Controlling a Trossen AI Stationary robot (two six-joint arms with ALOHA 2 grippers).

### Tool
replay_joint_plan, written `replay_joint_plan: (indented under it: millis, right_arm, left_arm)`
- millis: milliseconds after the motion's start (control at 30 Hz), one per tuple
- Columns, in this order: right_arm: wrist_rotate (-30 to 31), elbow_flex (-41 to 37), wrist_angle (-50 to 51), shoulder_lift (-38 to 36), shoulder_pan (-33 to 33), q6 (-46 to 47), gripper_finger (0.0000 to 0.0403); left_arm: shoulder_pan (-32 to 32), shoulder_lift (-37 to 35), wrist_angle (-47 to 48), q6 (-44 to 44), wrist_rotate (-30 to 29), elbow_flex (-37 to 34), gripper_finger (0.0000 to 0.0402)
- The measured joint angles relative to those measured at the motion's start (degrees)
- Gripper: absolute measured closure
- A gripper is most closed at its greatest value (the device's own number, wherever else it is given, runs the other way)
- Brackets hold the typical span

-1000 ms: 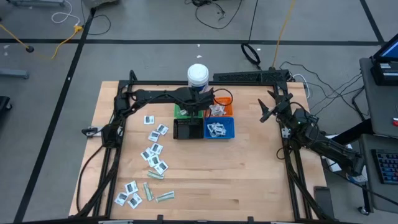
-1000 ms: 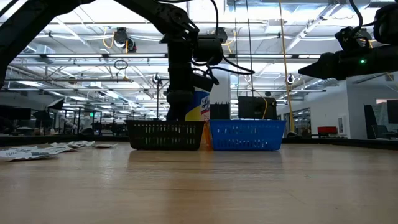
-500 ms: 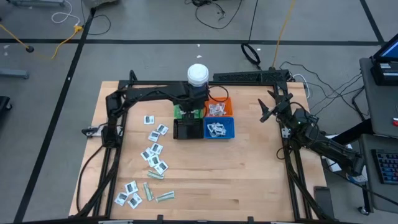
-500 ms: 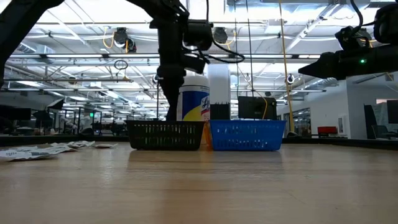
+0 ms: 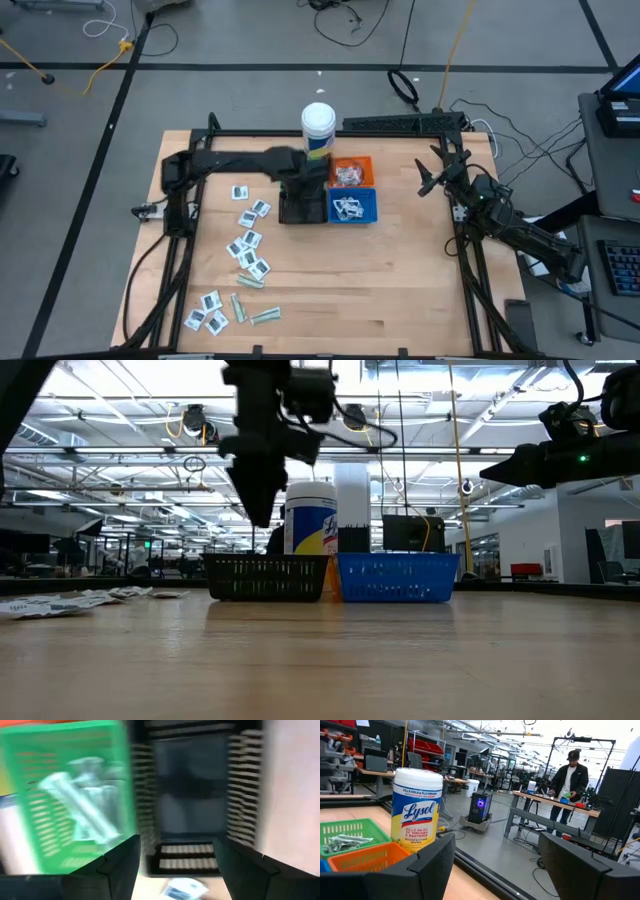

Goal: Pick & Place First Aid Supplies
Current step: Put the green bandage pad into the green basket

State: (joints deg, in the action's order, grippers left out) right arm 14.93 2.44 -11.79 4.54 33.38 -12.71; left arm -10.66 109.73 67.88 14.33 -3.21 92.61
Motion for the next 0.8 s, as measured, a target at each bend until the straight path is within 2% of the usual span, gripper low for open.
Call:
replay_joint_plan:
  millis: [233, 400, 633, 800]
  right_arm:
    - [0.01, 0.0, 0.04, 0.0, -0.01, 0.0, 0.0124]
    - [-0.01, -0.01, 0.11, 0.04, -0.01, 0.0, 0.0124]
    - [-0.01, 0.01, 0.02, 0.02, -0.01, 0.0, 0.0124]
    - [0.01, -0.01, 0.02, 0.04, -0.01, 0.0, 0.0124]
  left_arm:
    - [10.77, -12.6, -7.65, -5.32, 0.34, -15.31, 0.0136]
    - [20.64, -20.12, -8.42, -10.31, 1.66, -23.27, 0.0145]
    - [33.3, -26.82, -8.44, -19.99, 3.54, -28.68, 0.0148]
    - [40.12, -29.43, -8.44, -26.16, 3.35, -30.76, 0.0148]
